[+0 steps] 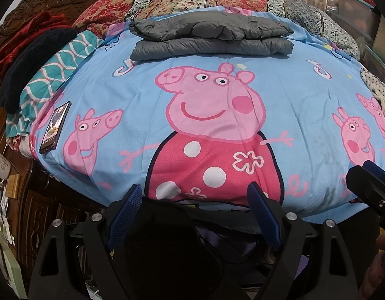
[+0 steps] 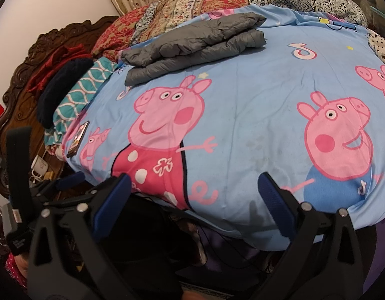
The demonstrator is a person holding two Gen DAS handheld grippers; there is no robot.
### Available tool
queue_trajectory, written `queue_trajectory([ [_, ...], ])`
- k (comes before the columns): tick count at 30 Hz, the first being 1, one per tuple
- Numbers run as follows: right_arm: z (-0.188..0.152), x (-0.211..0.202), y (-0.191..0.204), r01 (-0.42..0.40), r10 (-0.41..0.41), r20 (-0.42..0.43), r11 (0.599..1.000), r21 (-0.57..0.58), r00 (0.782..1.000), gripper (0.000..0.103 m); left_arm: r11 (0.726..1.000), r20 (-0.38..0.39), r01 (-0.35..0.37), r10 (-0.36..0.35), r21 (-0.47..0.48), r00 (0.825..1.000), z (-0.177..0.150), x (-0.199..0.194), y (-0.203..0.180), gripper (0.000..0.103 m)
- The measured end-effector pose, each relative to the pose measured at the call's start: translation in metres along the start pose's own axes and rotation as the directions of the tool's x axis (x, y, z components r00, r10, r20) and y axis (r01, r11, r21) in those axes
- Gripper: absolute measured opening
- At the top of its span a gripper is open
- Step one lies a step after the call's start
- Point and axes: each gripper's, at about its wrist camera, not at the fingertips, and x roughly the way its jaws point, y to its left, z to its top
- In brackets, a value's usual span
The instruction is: Fold large clothes
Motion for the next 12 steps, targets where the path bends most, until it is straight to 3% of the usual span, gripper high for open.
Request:
queue_trajectory([
  [12, -0.0002, 0.0000, 0.0001, 0.007, -0.007, -0.003, 1.000, -0.001, 1.000, 0.096, 1.000, -0.018, 0.007, -0.007, -0.004, 1.000, 0.0002, 0.0010, -0.0023, 0.102],
])
